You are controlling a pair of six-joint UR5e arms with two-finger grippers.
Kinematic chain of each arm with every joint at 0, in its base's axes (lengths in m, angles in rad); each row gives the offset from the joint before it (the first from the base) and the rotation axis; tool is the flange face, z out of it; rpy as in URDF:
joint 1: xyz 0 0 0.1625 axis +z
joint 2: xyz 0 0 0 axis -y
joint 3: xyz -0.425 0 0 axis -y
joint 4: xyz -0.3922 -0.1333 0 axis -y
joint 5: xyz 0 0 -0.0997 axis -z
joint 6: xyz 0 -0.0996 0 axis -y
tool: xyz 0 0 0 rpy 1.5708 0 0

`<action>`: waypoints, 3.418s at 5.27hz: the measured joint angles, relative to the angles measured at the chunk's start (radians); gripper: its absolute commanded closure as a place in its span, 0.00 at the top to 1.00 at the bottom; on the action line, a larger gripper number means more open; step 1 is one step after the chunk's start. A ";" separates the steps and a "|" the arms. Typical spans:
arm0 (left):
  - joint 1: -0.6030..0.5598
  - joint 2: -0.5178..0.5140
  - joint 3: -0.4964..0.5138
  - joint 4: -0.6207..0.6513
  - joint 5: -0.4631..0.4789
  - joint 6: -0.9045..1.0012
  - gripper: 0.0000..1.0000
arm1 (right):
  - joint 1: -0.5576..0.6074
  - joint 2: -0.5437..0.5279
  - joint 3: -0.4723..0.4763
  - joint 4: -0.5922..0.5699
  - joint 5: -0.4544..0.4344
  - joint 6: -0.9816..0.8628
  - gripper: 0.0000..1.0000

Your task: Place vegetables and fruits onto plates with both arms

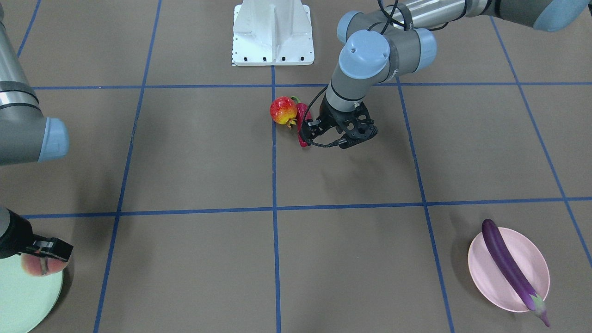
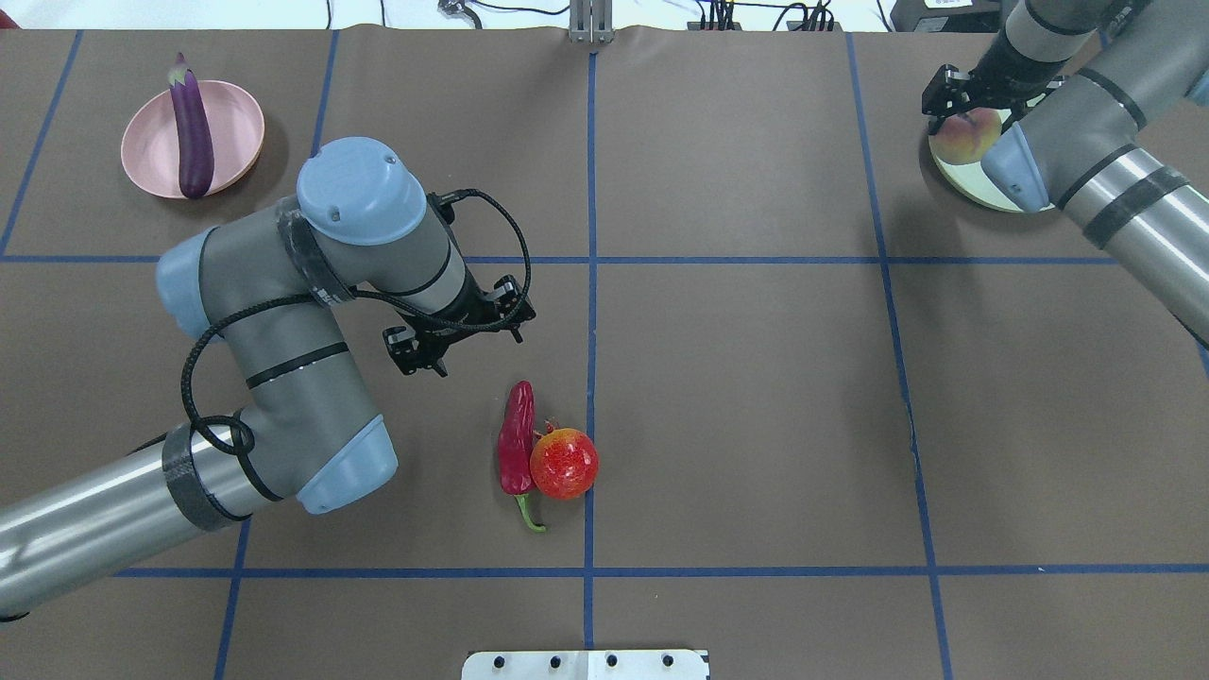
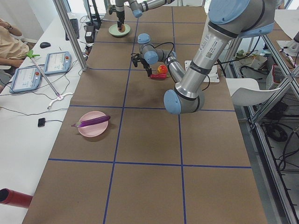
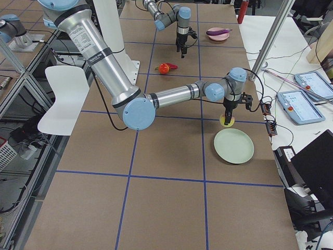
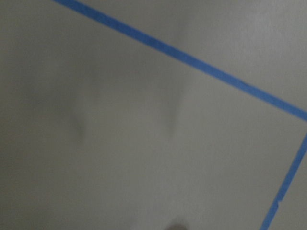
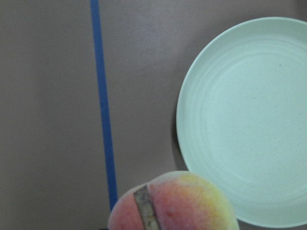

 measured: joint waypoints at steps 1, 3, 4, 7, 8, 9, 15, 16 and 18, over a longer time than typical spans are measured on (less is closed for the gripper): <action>0.030 -0.003 -0.002 0.015 0.000 -0.002 1.00 | 0.011 0.017 -0.074 0.051 -0.028 -0.002 0.00; 0.076 -0.010 0.013 0.016 -0.001 0.001 0.98 | 0.032 0.029 -0.132 0.078 -0.079 -0.004 0.00; 0.086 -0.014 0.025 0.010 -0.003 0.002 0.94 | 0.034 0.030 -0.144 0.086 -0.103 -0.003 0.25; 0.097 -0.061 0.102 0.006 -0.005 -0.003 0.72 | 0.033 0.031 -0.167 0.102 -0.124 -0.004 1.00; 0.097 -0.068 0.118 0.006 -0.005 -0.004 0.57 | 0.046 0.030 -0.164 0.102 -0.123 -0.026 1.00; 0.098 -0.067 0.121 0.007 -0.005 -0.005 0.18 | 0.077 0.030 -0.159 0.101 -0.113 -0.074 1.00; 0.089 -0.070 0.094 0.010 -0.011 -0.002 0.00 | -0.037 -0.255 0.445 0.089 0.169 0.305 1.00; 0.071 -0.070 0.074 0.014 -0.014 0.002 0.00 | -0.179 -0.262 0.555 0.090 0.098 0.511 1.00; -0.045 -0.062 0.040 0.022 -0.078 0.027 0.00 | -0.469 -0.224 0.659 0.089 -0.119 0.817 1.00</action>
